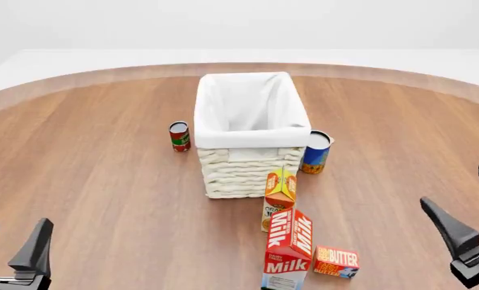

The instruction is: Pick up the butter and put it in the basket.

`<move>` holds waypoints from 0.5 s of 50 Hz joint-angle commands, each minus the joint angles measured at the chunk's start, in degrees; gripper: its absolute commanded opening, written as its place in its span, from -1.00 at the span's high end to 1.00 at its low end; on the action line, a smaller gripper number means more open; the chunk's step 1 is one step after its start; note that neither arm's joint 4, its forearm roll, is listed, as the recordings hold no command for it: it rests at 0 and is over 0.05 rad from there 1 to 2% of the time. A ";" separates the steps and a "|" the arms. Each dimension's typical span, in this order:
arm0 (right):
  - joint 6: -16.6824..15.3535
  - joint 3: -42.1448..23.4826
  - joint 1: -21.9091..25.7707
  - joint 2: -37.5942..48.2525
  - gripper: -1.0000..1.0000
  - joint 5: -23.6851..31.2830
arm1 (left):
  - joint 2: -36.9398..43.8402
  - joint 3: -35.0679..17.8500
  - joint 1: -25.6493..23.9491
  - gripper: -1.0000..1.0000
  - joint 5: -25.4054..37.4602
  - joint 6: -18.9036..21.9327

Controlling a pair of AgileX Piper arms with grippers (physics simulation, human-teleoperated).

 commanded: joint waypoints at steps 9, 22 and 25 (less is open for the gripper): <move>-8.36 -16.74 6.50 11.80 -1.00 18.39 | 0.00 0.00 0.00 -1.00 0.00 0.00; -8.96 -27.79 21.16 15.09 -1.00 32.63 | 0.00 0.00 0.00 -1.00 0.00 0.00; -8.26 -28.64 23.57 15.62 -1.00 34.38 | 0.00 0.00 0.00 -1.00 0.00 0.00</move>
